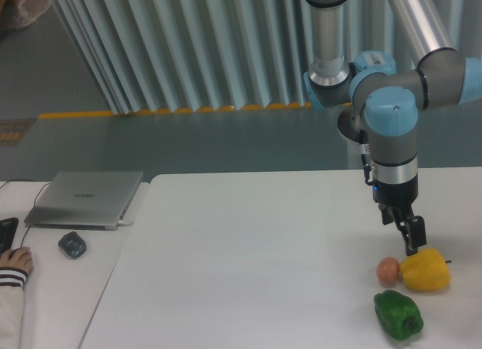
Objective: Place the yellow pepper in a basket
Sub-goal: 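Lower the open gripper down onto the yellow bell pepper's stem, then close the gripper around the top of the yellow pepper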
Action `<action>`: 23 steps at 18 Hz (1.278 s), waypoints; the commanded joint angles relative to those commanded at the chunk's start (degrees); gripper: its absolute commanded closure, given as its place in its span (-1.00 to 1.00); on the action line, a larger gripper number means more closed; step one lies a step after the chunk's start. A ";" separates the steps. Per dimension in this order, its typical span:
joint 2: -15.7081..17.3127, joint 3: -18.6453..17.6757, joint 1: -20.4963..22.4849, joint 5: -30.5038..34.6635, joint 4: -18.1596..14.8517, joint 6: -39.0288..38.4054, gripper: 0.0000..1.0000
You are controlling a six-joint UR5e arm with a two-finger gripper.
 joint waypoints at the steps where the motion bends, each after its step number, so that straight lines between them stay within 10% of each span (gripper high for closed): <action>1: -0.09 -0.88 0.00 0.00 1.67 0.00 -1.00; 18: -2.46 2.53 0.44 1.05 3.71 2.36 -1.00; 23: -2.99 2.45 0.44 10.88 3.54 12.90 -1.00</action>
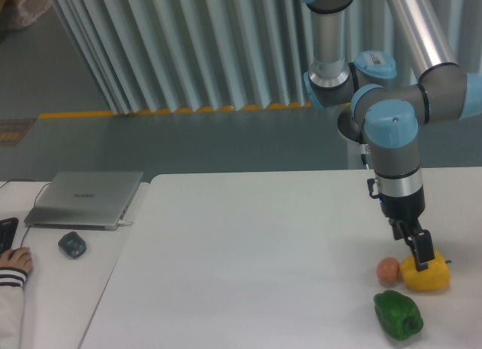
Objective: Place the yellow pepper in a basket
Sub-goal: 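Close the gripper around the top of the yellow pepper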
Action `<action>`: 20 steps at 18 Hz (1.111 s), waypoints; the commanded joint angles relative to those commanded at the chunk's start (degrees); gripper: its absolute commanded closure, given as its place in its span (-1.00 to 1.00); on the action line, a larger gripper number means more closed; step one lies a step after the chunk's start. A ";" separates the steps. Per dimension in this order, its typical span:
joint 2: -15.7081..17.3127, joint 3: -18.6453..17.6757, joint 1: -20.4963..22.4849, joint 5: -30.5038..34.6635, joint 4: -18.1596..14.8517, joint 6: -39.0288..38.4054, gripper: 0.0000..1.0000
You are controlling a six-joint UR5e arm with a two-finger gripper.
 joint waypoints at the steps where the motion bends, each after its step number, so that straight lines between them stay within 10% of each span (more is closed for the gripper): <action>1: 0.00 -0.26 0.00 0.97 0.00 1.16 -1.00; 20: -4.31 -3.96 0.18 1.42 0.00 -0.94 -1.00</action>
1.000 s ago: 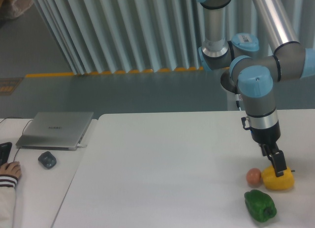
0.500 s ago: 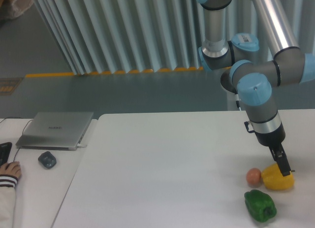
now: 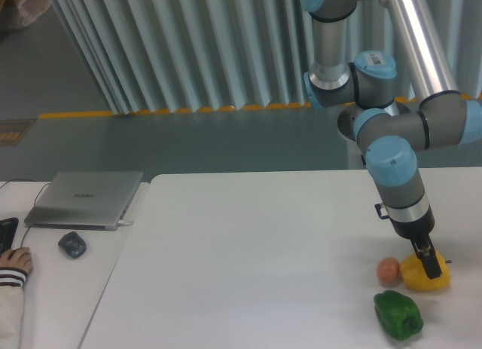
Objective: Place the yellow pepper in a basket
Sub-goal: 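Close the gripper around the top of the yellow pepper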
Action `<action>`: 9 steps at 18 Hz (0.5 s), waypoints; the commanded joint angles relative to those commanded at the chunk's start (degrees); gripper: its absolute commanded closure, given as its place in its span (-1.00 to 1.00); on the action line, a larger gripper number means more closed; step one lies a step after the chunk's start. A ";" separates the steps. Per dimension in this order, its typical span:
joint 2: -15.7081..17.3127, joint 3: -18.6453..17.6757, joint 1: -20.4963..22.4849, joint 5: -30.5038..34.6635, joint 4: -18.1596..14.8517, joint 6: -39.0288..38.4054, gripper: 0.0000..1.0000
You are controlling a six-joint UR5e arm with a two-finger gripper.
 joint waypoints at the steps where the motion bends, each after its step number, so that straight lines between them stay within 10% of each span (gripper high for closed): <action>1: -0.35 0.09 0.00 0.09 0.00 -0.17 -1.00; 5: -0.97 0.70 0.00 0.09 0.00 -0.53 -1.00; 9: -0.88 0.79 0.00 0.18 -0.09 -0.53 0.27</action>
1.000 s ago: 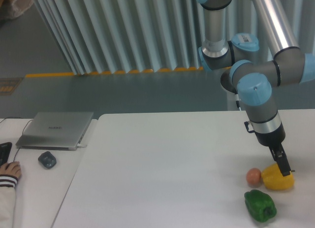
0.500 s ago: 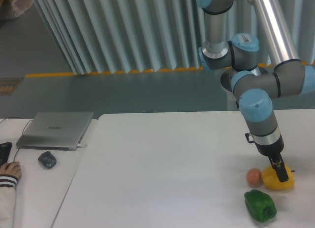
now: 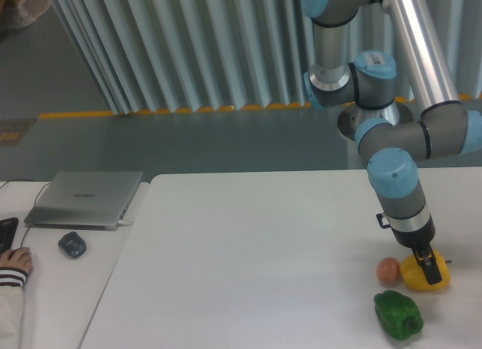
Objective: Place the yellow pepper in a basket
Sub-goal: 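Lift the yellow pepper up and carry it away from the green pepper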
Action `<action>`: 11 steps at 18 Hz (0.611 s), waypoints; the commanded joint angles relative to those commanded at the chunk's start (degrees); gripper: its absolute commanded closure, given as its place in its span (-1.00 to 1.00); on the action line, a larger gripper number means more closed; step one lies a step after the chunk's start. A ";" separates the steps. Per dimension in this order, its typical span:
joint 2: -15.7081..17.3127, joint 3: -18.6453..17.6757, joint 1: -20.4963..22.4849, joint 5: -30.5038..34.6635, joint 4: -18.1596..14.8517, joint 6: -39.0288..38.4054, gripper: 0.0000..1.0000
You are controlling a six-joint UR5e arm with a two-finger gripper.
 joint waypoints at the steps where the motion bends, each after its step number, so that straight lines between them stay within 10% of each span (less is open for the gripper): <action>1: 0.09 0.17 0.00 0.00 -0.09 0.26 0.36; 11: 4.39 2.10 1.05 -1.14 -5.26 0.17 0.50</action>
